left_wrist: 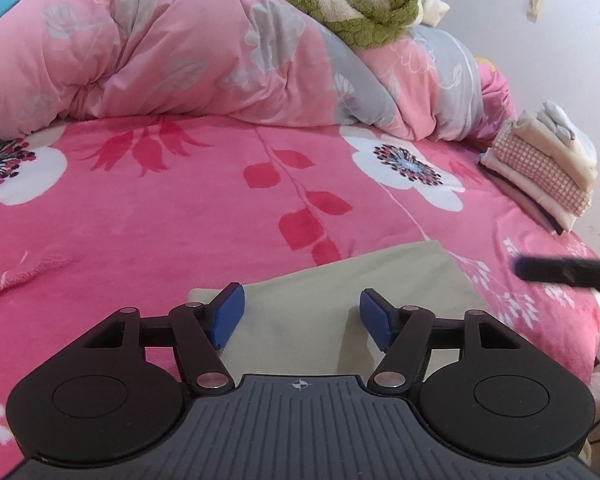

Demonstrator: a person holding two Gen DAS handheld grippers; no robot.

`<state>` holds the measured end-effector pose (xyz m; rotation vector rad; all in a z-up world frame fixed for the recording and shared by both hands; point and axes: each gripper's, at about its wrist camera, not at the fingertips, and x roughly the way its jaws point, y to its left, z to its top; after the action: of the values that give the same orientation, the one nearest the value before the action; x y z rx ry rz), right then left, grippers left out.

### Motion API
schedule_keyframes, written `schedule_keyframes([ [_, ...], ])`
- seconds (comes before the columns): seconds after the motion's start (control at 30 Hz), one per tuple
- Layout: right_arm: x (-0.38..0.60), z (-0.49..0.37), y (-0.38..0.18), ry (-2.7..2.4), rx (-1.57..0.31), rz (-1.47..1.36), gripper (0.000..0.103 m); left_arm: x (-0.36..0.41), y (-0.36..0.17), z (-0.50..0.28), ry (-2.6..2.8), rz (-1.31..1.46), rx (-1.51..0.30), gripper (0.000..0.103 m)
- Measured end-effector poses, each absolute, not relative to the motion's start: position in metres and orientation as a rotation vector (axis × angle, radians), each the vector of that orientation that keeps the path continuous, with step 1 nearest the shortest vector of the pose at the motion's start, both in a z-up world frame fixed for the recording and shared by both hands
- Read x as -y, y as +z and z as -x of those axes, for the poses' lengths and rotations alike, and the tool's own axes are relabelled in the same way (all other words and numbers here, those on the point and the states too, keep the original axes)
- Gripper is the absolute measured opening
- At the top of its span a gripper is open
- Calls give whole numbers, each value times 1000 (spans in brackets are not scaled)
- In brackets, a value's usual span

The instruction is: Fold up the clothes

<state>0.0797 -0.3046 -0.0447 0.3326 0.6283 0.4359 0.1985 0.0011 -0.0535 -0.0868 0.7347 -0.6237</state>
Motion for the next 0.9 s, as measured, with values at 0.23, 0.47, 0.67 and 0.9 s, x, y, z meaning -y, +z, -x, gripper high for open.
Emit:
schedule_keyframes([
  [0.23,292,-127,-98,429,-763,-368,18,-7,-60,-200,-630,127,-725,65],
  [0.47,304,-91,-76,387,-818,-342,18,-10,-64,-201,-639,155,-716,66],
  [0.67,317,-154,-91,341,-786,-554,18,-9,-64,-199,-625,148,-713,66],
  [0.9,344,-99,-122,396,-874,-762,18,-9,-68,-199,-629,159,-704,66],
])
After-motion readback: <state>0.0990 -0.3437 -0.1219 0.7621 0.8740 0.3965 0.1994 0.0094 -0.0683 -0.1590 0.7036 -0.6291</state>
